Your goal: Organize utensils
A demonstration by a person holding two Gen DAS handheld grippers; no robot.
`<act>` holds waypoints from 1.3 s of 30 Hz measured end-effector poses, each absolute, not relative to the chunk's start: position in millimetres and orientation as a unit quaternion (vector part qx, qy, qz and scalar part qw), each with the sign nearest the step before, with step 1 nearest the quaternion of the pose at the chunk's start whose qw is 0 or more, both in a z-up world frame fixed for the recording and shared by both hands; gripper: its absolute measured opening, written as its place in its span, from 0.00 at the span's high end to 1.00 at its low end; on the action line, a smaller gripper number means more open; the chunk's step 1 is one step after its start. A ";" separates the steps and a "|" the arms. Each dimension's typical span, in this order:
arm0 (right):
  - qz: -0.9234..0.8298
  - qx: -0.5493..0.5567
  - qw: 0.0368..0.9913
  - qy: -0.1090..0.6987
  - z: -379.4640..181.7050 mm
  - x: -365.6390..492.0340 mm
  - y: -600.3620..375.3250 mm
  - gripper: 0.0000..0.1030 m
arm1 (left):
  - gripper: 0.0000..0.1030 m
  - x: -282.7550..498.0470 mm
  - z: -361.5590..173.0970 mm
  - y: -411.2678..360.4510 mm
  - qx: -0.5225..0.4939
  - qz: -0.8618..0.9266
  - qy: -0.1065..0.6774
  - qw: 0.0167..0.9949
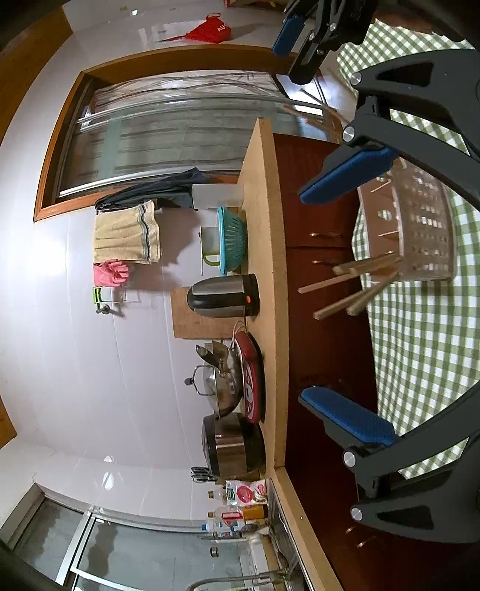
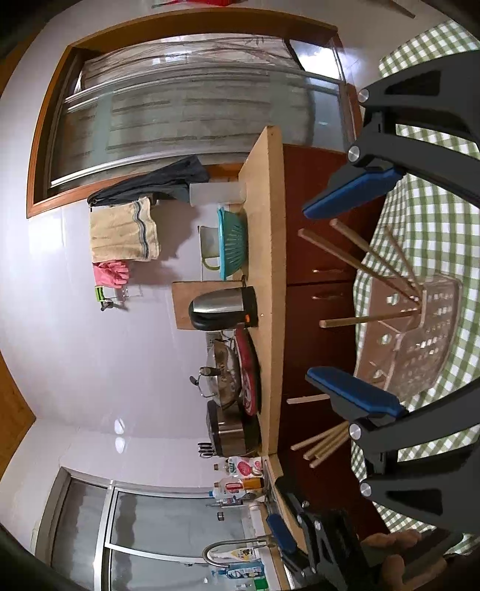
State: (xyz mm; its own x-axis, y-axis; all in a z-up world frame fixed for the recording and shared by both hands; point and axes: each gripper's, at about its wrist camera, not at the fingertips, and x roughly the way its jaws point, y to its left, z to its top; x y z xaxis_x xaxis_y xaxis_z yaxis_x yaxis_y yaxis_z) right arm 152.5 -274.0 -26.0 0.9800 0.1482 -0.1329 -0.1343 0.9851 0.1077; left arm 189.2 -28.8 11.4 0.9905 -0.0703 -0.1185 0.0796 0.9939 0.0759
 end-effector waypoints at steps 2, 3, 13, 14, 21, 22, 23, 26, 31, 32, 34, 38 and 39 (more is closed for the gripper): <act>0.070 0.053 0.993 0.076 -29.4 145.4 -274.9 0.23 | 0.06 179.4 8.6 -27.4 0.039 -0.034 0.065 0.997; 0.067 0.054 0.993 0.080 -31.8 141.3 -275.4 0.22 | 0.06 174.9 7.2 -26.4 0.038 -0.031 0.069 0.996; 0.050 0.060 0.990 0.121 -54.6 95.2 -276.6 0.22 | 0.06 119.8 -16.1 -14.2 0.016 -0.016 0.119 0.993; 0.049 0.060 0.989 0.124 -55.8 90.5 -276.4 0.22 | 0.06 115.4 -17.6 -13.3 0.014 -0.015 0.123 0.992; 0.039 0.053 0.988 0.138 -59.9 62.0 -272.7 0.22 | 0.06 80.4 -23.7 -6.4 0.014 0.000 0.140 0.990; 0.037 0.048 0.989 0.138 -59.4 56.8 -271.4 0.22 | 0.06 76.4 -23.0 -5.7 0.013 0.001 0.140 0.990; 0.036 0.046 0.989 0.138 -59.1 53.0 -271.0 0.21 | 0.06 71.4 -22.3 -5.0 0.011 0.001 0.140 0.990; 0.035 0.046 0.989 0.137 -55.8 42.7 -269.9 0.21 | 0.05 57.2 -20.5 -5.0 0.013 0.004 0.139 0.990; 0.027 0.040 0.991 0.128 -45.9 26.6 -268.5 0.19 | 0.04 36.3 -14.1 -8.2 0.024 0.014 0.128 0.991; 0.026 0.039 0.991 0.126 -43.2 22.9 -268.5 0.19 | 0.04 32.5 -12.6 -8.8 0.025 0.016 0.126 0.992; 0.025 0.038 0.991 0.123 -40.8 17.3 -268.3 0.19 | 0.04 23.7 -8.9 -9.4 0.022 0.018 0.121 0.992; 0.023 0.036 0.993 0.111 -34.1 3.3 -267.3 0.18 | 0.04 8.7 -4.0 -11.5 0.021 0.012 0.110 0.994; 0.023 0.036 0.993 0.109 -33.1 0.7 -266.3 0.18 | 0.04 6.6 -3.0 -11.9 0.022 0.011 0.108 0.994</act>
